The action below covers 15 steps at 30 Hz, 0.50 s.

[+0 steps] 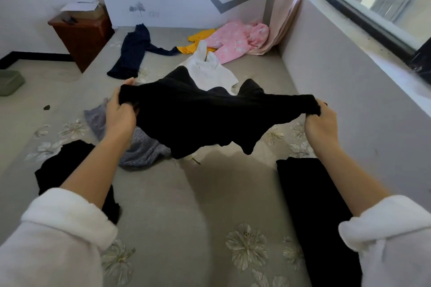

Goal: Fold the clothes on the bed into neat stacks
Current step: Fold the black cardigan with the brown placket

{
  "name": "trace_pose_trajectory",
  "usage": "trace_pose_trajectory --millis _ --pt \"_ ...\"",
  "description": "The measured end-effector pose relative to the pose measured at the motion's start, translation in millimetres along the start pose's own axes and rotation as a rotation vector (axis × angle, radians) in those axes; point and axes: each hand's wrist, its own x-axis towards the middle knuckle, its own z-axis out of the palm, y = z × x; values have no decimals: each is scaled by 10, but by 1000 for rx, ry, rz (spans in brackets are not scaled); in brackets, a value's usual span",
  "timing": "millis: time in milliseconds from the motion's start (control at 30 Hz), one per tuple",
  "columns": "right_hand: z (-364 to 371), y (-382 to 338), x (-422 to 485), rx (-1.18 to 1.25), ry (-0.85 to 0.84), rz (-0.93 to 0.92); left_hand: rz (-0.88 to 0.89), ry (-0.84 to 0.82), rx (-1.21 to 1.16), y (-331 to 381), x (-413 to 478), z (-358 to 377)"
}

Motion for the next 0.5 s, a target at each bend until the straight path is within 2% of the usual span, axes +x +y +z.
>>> trace_pose_trajectory --millis 100,200,267,367,500 --pt "-64 367 -216 -114 -22 -16 176 -83 303 -379 -359 -281" --pt "-101 817 -511 -289 -154 36 127 -120 588 -852 -734 -569" --pt "-83 1156 -741 -410 -273 105 3 -221 703 -1208 -1035 -743" --pt "34 1643 -1152 -526 -468 268 -289 -356 853 -1725 -1458 -945" --pt "204 2204 -1689 -736 -638 433 -529 -422 864 -2230 -1969 -1008"
